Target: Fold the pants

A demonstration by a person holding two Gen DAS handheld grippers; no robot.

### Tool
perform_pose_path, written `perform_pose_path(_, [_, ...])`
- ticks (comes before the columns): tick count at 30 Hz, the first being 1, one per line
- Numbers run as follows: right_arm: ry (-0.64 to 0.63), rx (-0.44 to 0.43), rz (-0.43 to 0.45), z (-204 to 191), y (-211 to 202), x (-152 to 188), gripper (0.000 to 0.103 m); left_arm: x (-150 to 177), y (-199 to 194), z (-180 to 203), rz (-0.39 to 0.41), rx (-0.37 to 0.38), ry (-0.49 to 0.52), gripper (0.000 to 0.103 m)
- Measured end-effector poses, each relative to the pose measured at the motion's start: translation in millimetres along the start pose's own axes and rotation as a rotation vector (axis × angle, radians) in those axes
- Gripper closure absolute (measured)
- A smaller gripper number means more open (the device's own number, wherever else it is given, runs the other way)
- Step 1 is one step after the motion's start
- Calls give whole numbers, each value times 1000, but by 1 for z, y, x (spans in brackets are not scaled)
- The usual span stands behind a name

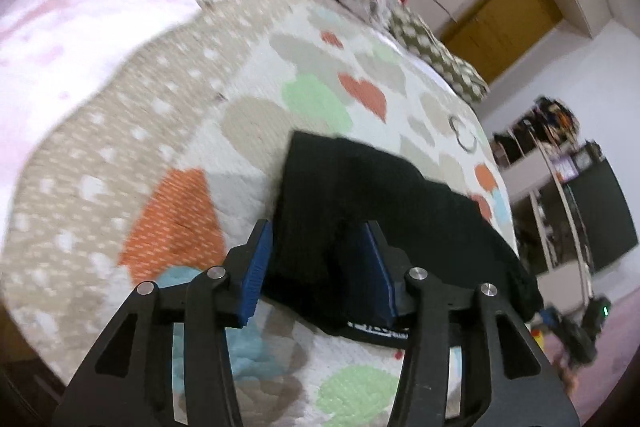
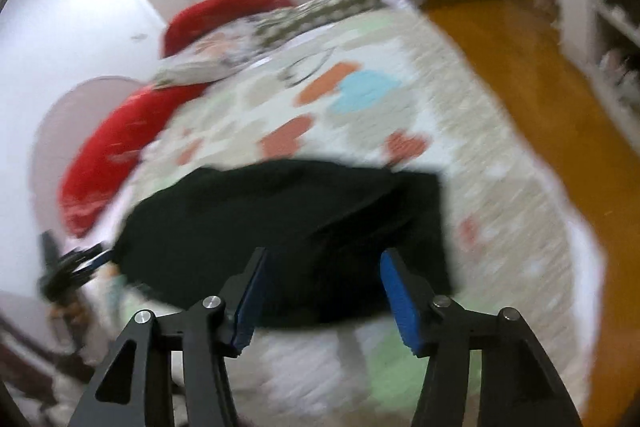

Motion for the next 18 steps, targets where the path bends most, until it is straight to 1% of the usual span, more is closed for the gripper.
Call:
perform_pose_path(2, [32, -57, -40, -8, 10, 21, 48, -4, -10, 1, 34, -11, -8, 58])
perform_pose_path(4, [46, -65, -70, -11, 20, 32, 48, -7, -21, 7, 61, -2, -4, 58])
perform_pose_path(6, [60, -104, -72, -16, 28, 38, 48, -5, -34, 21, 92, 38, 28, 58])
perform_pose_path(8, [65, -121, -78, -17, 36, 39, 48, 4, -40, 42, 84, 114, 72, 54])
perform_pose_path(9, [69, -110, -86, -15, 40, 38, 48, 11, -41, 51, 72, 142, 86, 53])
perform_pose_path(11, [97, -53, -105, -2, 46, 42, 48, 30, -37, 71, 23, 185, 116, 53])
perform_pose_path(12, [102, -55, -98, 1, 45, 40, 48, 41, -33, 79, -6, 198, 132, 53])
perform_pose_path(13, [118, -76, -73, 4, 42, 37, 48, 51, -29, 86, -36, 209, 147, 53])
perform_pose_path(15, [136, -84, -29, 10, 38, 27, 48, 73, -16, 99, -99, 227, 163, 53])
perform_pose_path(17, [127, -87, 32, 17, 36, 11, 48, 90, -3, 106, -161, 239, 156, 53])
perform_pose_path(18, [130, -90, 40, 19, 38, 7, 48, 97, 3, 109, -187, 241, 150, 53])
Point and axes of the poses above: each gripper's, at about its wrist camera, not at the fingertips, and y roughly the way its jaws point, z to its right, x to its underside, the point moved 9 cm from there along y, roughly the way its jaws point, and after that the axes turned 10 degrees about -x, right-handed, at the moved point
